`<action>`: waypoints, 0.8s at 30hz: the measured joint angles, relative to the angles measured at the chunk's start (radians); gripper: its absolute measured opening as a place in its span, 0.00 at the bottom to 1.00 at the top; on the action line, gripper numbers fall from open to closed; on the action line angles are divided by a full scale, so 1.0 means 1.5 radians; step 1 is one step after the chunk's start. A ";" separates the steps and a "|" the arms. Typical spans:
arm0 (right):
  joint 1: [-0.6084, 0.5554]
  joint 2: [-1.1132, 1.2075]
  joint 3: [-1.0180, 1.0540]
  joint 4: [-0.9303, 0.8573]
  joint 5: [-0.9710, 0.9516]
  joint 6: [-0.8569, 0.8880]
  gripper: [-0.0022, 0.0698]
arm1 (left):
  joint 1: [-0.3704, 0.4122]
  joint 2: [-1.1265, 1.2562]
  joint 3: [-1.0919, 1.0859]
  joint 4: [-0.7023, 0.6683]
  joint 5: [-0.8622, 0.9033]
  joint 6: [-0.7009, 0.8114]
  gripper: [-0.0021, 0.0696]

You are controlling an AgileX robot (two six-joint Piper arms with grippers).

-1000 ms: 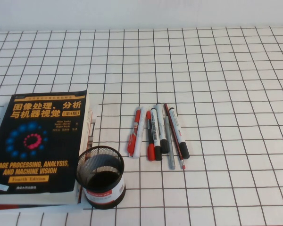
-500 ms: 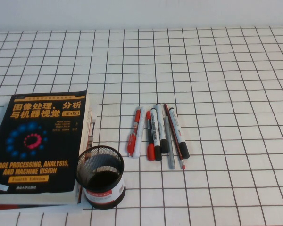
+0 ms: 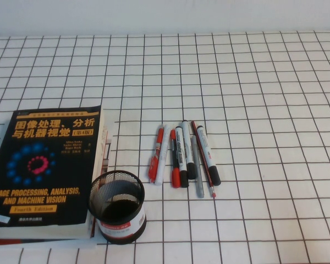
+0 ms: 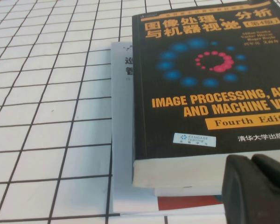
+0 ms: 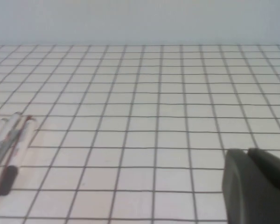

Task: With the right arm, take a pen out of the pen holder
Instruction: 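Take a marker out of the pen holder and lay it on the table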

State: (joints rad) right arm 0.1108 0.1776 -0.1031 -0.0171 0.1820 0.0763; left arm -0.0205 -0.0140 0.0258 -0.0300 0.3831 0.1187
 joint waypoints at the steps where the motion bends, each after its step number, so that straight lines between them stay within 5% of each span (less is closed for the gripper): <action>1: -0.021 -0.012 0.014 0.007 -0.011 0.001 0.01 | 0.000 0.000 0.000 0.000 0.000 0.000 0.02; 8: -0.104 -0.105 0.084 0.024 -0.023 0.001 0.01 | 0.000 0.000 0.000 0.000 0.000 0.000 0.02; 24: -0.091 -0.123 0.085 0.020 0.115 -0.031 0.01 | 0.000 0.000 0.000 0.000 0.000 0.000 0.02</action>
State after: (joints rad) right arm -0.0260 -0.0073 0.0248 0.0136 0.3541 0.0293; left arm -0.0205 -0.0140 0.0258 -0.0300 0.3831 0.1187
